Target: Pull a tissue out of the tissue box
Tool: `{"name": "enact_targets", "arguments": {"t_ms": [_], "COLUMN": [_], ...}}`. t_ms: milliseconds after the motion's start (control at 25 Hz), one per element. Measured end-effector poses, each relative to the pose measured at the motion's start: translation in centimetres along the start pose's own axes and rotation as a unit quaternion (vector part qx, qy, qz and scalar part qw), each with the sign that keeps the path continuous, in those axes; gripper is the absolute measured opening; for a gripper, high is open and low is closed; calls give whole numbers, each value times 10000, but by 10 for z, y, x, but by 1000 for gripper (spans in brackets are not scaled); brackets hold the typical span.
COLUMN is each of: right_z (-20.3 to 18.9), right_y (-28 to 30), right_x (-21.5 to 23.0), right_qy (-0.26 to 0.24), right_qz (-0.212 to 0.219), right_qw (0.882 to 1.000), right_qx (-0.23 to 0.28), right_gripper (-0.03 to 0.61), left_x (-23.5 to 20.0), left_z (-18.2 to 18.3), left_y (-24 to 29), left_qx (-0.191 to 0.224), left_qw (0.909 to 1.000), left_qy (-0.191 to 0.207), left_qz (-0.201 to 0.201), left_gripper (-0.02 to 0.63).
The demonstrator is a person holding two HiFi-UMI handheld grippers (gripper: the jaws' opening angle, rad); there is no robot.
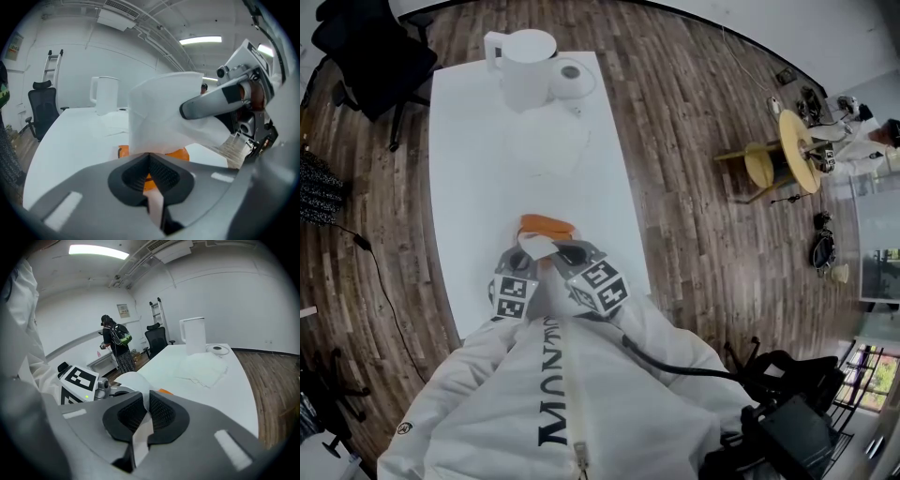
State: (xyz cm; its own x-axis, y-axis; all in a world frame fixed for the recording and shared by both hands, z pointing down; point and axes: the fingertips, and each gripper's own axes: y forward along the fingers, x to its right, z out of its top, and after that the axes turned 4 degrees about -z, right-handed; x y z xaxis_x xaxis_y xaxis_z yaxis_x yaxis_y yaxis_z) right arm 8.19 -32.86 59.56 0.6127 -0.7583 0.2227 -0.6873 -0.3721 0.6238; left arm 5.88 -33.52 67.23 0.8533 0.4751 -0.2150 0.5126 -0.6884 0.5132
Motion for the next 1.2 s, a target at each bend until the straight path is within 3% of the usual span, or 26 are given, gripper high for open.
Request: {"name": "enact_targets", "arguments": {"t_ms": [400, 680, 1040, 1200], "right_z": [22, 34, 51, 49], "right_y": [-24, -47, -72, -82], "right_x": [9, 20, 30, 30], "right_qy": [314, 540, 617, 648], "right_qz": [-122, 4, 37, -128], "right_qw": [9985, 9944, 9818, 9781], "right_qx": [426, 906, 1793, 1972], "right_gripper": [5, 5, 3, 2], "left_x": [-2, 1, 3, 2], "left_z": [0, 10, 71, 92], "left_y": [2, -13, -90, -121], "left_qx": [-32, 148, 819, 1009], "left_qw": [10000, 9995, 9910, 9855], "left_qy": [10, 22, 172, 541], "left_qz": [-11, 272, 1042, 1252], "left_gripper": [-2, -2, -2, -2]}}
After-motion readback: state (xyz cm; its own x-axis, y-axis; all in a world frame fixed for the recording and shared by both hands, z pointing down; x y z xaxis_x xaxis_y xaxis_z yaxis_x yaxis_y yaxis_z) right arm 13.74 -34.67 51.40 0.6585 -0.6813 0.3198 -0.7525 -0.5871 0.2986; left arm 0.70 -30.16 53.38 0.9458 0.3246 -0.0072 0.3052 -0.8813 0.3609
